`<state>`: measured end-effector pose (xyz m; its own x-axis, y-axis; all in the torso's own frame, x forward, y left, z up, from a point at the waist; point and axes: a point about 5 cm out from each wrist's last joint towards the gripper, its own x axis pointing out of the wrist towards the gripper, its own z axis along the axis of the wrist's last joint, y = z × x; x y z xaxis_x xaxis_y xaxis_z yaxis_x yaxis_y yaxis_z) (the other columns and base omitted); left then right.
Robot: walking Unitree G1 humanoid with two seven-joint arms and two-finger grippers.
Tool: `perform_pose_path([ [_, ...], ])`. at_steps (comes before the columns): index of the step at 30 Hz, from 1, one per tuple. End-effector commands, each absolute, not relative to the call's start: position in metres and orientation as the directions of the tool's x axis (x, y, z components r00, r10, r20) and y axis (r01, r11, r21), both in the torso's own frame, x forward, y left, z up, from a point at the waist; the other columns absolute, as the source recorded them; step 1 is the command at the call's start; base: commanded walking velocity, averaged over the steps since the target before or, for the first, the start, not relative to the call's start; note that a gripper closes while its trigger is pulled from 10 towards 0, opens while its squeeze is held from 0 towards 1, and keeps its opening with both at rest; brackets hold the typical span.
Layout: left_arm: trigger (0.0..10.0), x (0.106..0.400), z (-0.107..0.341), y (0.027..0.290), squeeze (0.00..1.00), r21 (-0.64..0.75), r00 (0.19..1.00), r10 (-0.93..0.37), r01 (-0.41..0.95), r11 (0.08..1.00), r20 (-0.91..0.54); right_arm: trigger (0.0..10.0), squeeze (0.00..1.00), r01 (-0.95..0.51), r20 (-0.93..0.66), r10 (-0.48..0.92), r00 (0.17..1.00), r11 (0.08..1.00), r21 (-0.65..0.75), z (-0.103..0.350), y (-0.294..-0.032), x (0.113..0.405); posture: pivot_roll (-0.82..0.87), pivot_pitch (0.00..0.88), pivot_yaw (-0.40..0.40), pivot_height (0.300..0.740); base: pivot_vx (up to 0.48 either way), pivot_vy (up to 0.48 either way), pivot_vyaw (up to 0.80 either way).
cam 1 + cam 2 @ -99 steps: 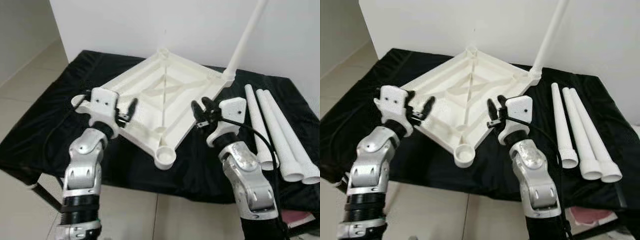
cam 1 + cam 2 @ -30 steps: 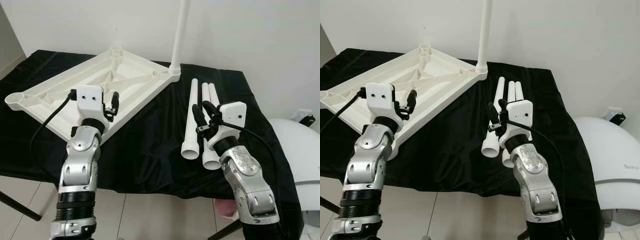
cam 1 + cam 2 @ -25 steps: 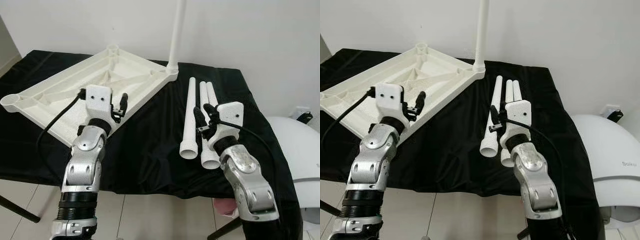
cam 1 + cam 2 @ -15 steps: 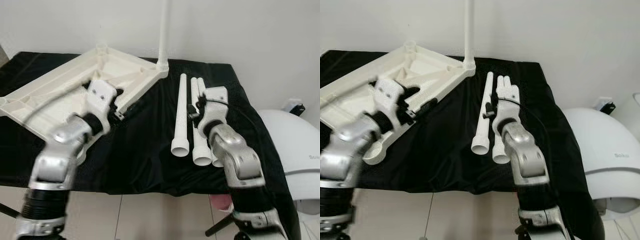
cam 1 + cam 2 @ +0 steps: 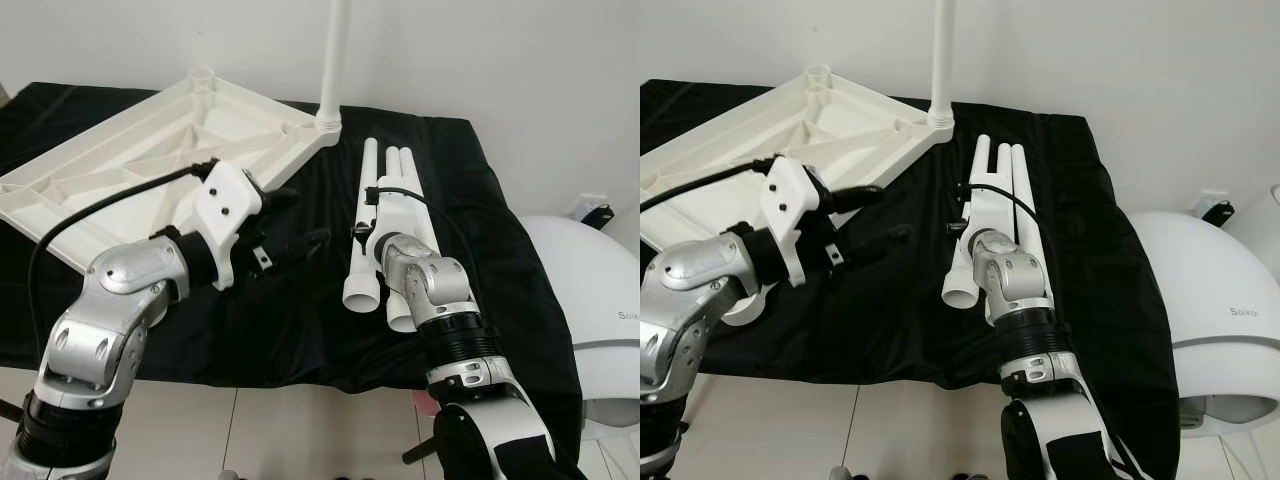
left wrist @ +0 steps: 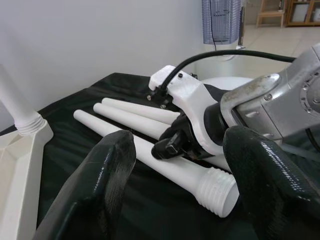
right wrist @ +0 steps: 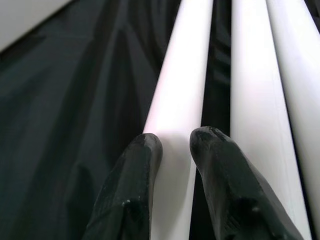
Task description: Building children table
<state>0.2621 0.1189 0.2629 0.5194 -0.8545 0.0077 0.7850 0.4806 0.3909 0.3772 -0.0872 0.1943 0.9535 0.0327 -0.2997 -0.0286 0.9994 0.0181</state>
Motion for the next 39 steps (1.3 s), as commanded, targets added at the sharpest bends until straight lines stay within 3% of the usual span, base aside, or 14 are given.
perform_pose_path([
  [1,10.0,0.258,0.263,0.116,0.00,0.392,0.523,-0.852,0.782,0.484,0.008,10.0,0.00,-0.010,-0.338,0.015,0.941,1.000,0.017,0.188,-0.087,0.378,0.00,0.148,-0.065,0.740,0.000,0.000,0.00],
  [3,10.0,0.257,0.262,0.117,0.00,0.391,0.526,-0.850,0.781,0.487,0.006,10.0,0.00,-0.005,-0.331,0.010,0.944,1.000,0.016,0.188,-0.086,0.378,0.00,0.149,-0.064,0.740,0.000,0.000,0.00],
  [4,10.0,0.257,0.262,0.117,0.00,0.383,0.534,-0.846,0.780,0.495,0.007,10.0,0.98,-0.002,-0.318,0.009,0.948,1.000,0.021,0.192,-0.085,0.378,-0.01,0.149,-0.064,0.740,0.000,0.000,0.00],
  [5,10.0,0.257,0.262,0.117,0.00,0.381,0.534,-0.845,0.781,0.495,0.005,10.0,1.00,-0.006,-0.320,0.015,0.947,1.000,0.029,0.192,-0.083,0.378,-0.01,0.150,-0.061,0.740,0.000,0.000,0.00],
  [10,10.0,0.256,0.261,0.115,0.00,0.375,0.534,-0.845,0.784,0.494,-0.002,10.0,1.00,0.013,-0.355,0.004,0.935,0.999,0.046,0.190,-0.081,0.381,-0.01,0.149,-0.058,0.740,0.000,0.000,0.00],
  [11,10.0,0.256,0.261,0.115,0.00,0.373,0.534,-0.846,0.785,0.494,-0.003,10.0,0.81,0.019,-0.381,0.006,0.925,0.998,0.062,0.186,-0.081,0.381,-0.01,0.149,-0.056,0.740,0.000,0.000,0.00],
  [12,10.0,0.256,0.261,0.115,0.00,0.373,0.534,-0.846,0.785,0.494,-0.003,10.0,0.81,0.019,-0.381,0.006,0.925,0.998,0.062,0.186,-0.081,0.381,-0.01,0.149,-0.056,0.740,0.000,0.000,0.00],
  [13,10.0,0.256,0.261,0.114,0.00,0.372,0.533,-0.846,0.786,0.494,-0.003,10.0,0.00,0.016,-0.405,0.017,0.914,0.997,0.080,0.183,-0.079,0.381,-0.01,0.149,-0.056,0.740,0.000,0.000,0.00],
  [18,10.0,0.256,0.260,0.112,0.00,0.372,0.524,-0.851,0.794,0.481,-0.019,10.0,0.00,-0.105,-0.504,0.197,0.841,0.973,0.205,0.167,-0.059,0.373,-0.01,0.149,-0.061,0.740,0.000,0.000,0.00],
  [29,10.0,0.254,0.251,0.106,0.00,0.356,0.522,-0.853,0.802,0.479,-0.030,10.0,0.00,-0.067,-0.580,0.176,0.796,0.977,0.204,0.145,-0.056,0.366,-0.01,0.143,-0.069,0.740,0.000,0.000,0.00],
  [31,10.0,0.254,0.250,0.106,0.00,0.352,0.525,-0.850,0.802,0.483,-0.030,3.1,0.00,-0.035,-0.603,0.153,0.783,0.979,0.203,0.140,-0.057,0.365,-0.01,0.141,-0.068,0.740,0.000,0.000,0.00],
  [32,10.0,0.254,0.250,0.106,0.00,0.352,0.525,-0.850,0.802,0.483,-0.030,3.1,0.00,-0.035,-0.603,0.153,0.783,0.979,0.203,0.140,-0.057,0.365,-0.01,0.141,-0.068,0.740,0.000,0.000,0.00],
  [33,10.0,0.254,0.250,0.106,0.00,0.348,0.526,-0.850,0.802,0.485,-0.029,0.0,0.00,-0.028,-0.608,0.154,0.779,0.977,0.212,0.139,-0.057,0.365,-0.01,0.140,-0.067,0.740,0.000,0.000,0.00],
  [39,10.0,0.254,0.249,0.106,0.00,0.343,0.529,-0.848,0.803,0.488,-0.030,0.0,0.00,-0.009,-0.609,0.179,0.773,0.962,0.272,0.144,-0.057,0.368,-0.01,0.133,-0.064,0.740,0.000,0.000,0.00],
])
